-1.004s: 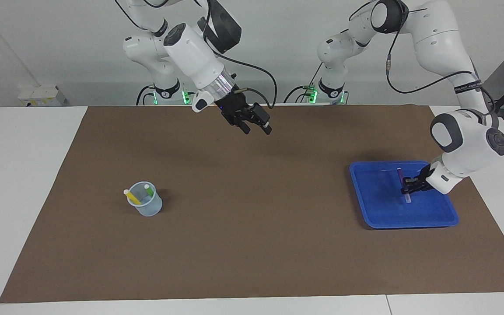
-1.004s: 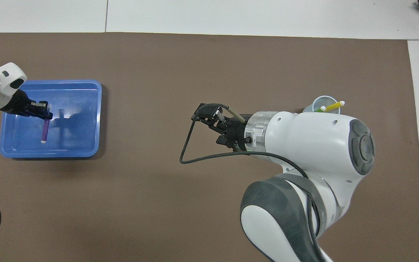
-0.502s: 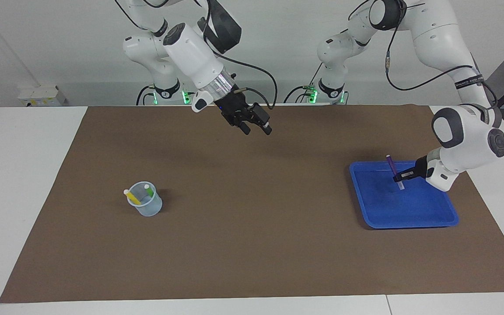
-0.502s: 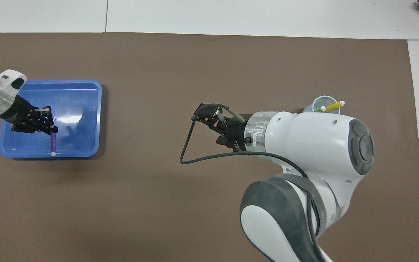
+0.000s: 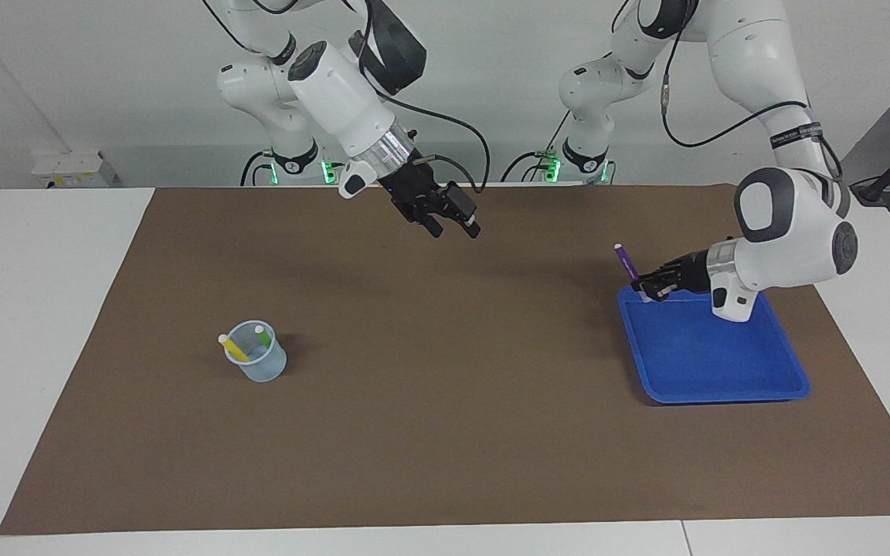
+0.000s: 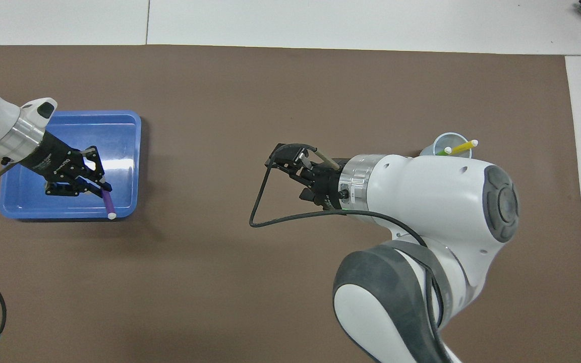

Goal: Transfer and insert pens with both arms
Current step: 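Lift the purple pen with the left gripper toward the right gripper, then grasp the purple pen's free end with the right gripper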

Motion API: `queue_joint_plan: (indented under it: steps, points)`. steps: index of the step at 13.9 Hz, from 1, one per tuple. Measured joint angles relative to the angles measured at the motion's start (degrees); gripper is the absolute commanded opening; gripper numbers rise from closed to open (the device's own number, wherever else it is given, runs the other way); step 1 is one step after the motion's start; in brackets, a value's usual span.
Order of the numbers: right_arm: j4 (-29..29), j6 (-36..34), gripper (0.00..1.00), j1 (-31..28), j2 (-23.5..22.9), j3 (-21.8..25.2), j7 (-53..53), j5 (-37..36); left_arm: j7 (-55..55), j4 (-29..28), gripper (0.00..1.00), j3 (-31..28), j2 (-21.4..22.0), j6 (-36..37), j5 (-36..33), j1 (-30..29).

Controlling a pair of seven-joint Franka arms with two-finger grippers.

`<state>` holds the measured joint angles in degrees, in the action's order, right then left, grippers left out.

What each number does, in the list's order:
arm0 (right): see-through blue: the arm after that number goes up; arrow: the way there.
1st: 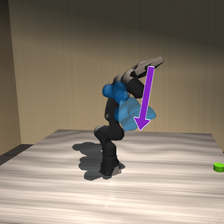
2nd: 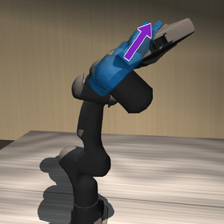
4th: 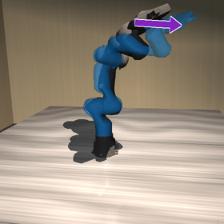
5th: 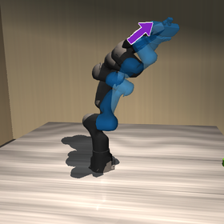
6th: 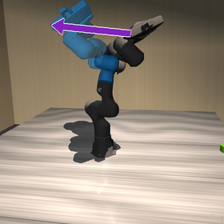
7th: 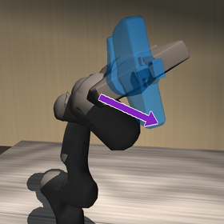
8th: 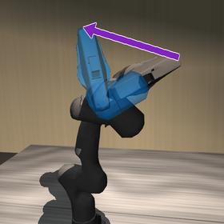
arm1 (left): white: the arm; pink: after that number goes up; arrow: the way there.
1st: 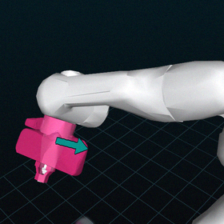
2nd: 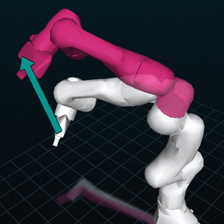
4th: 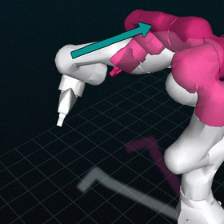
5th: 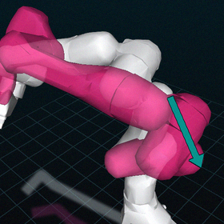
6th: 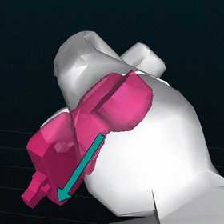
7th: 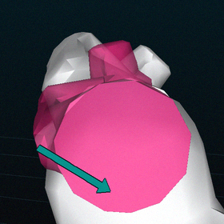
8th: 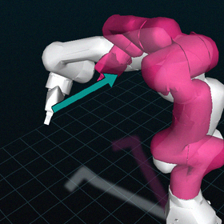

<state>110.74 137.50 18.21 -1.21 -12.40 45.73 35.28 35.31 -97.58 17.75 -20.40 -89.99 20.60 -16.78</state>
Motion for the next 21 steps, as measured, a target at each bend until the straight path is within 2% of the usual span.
queue_joint_plan:
  steps: [4,10,16,20,21]
  points:
    - [0.25,4.65,1.00,2.69,-0.72,0.00,1.36,0.18,6.59,-2.58,0.00,0.09,1.04,0.01,7.35,2.04]
    - [0.55,9.44,1.00,6.19,-2.96,0.00,2.16,0.19,20.52,-2.74,0.00,0.14,2.23,-0.83,20.79,6.24]
    - [0.60,11.74,0.99,8.09,-4.15,0.04,2.20,0.19,28.06,-2.79,0.00,0.14,2.93,-4.39,27.91,9.51]
    - [0.61,14.22,0.98,9.16,-4.61,0.02,2.20,0.19,29.86,-2.82,0.00,0.17,3.15,-6.42,28.49,10.80]
    - [0.61,14.33,0.90,9.24,-4.63,0.01,2.19,0.19,30.32,-2.83,0.00,0.17,3.17,-6.96,28.52,11.16]
